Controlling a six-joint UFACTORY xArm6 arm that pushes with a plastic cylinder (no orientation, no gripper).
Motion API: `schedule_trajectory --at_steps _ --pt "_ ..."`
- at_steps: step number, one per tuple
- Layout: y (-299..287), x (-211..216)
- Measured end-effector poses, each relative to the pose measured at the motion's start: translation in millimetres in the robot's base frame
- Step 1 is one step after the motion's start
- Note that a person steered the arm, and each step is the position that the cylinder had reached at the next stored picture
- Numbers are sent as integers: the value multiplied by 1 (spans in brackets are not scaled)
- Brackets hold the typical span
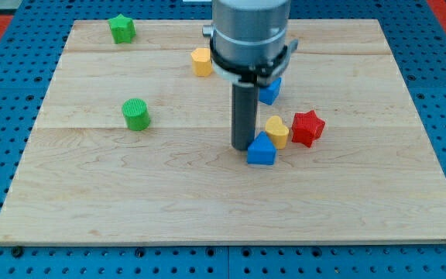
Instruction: Move the yellow heart towards the top right corner of the board
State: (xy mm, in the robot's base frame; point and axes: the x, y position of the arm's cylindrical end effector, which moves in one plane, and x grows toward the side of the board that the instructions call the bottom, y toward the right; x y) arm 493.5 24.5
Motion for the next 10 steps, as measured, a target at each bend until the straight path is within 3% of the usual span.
schedule_trajectory --at_steps 1,3,6,8,10 --pt "49 10" --pt "9 -13" --pt "96 -73" --pt "171 -138" --pt "219 -145"
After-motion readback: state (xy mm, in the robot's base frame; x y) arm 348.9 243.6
